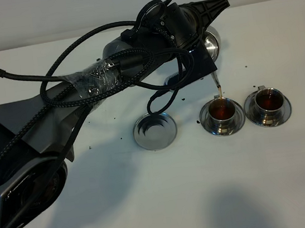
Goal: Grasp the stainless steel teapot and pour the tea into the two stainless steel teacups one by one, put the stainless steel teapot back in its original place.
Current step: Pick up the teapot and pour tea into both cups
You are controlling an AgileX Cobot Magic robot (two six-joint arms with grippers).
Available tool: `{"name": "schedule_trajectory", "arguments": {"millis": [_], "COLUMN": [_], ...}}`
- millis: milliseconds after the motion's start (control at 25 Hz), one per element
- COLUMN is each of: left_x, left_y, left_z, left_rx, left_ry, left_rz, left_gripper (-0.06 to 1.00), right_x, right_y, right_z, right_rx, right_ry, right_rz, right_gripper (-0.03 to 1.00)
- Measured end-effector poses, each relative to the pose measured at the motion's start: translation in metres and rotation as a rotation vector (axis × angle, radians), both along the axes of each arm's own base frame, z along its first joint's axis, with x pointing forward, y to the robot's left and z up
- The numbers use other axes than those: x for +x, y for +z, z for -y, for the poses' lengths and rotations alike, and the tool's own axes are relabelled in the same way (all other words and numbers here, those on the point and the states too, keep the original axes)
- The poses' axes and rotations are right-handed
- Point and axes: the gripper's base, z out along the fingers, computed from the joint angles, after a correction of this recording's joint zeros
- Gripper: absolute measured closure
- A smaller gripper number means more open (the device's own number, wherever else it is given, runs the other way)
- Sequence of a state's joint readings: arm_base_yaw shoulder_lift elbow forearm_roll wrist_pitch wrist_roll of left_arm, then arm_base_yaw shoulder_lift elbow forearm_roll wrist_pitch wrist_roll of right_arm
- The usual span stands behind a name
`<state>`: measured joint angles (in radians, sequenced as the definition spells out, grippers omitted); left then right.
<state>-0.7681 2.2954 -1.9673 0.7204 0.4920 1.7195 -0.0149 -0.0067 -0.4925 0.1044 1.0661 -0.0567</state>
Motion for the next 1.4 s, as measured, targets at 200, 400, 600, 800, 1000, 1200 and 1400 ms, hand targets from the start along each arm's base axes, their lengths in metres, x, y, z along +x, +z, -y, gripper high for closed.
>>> {"name": "schedule_trajectory", "arguments": {"millis": [200,400,600,800,1000,1200,1400], "left_x": [0.0,0.0,0.0,-0.0005,-0.0007,-0.0012,-0.0038], "left_y": [0.0002,0.0002,0.0001,-0.0003,-0.0006,-0.0013,-0.0047], "left_z": [0.0004,0.0004,0.0004,0.0008,0.0008,0.0002,-0.0008], "left_rx": [0.012,0.016,0.022,0.017,0.016,0.016,-0.006], "left_ry": [-0.016,-0.018,-0.024,-0.025,-0.025,-0.016,0.017], "left_rz": [0.006,0.007,0.008,0.0,-0.003,-0.015,-0.072], "left_gripper": [0.72,0.72,0.72,0.72,0.72,0.72,0.72], "right_x": [0.0,0.0,0.0,0.0,0.0,0.0,0.0], "right_y": [0.0,0.0,0.0,0.0,0.0,0.0,0.0], "right_z": [0.0,0.0,0.0,0.0,0.0,0.0,0.0], "right_rx": [0.001,0.001,0.001,0.0,0.0,0.0,0.0], "right_ry": [0.0,0.0,0.0,0.0,0.0,0.0,0.0], "right_rz": [0.0,0.0,0.0,0.0,0.0,0.0,0.0], "right_gripper": [0.76,0.76,0.76,0.76,0.76,0.76,0.76]}}
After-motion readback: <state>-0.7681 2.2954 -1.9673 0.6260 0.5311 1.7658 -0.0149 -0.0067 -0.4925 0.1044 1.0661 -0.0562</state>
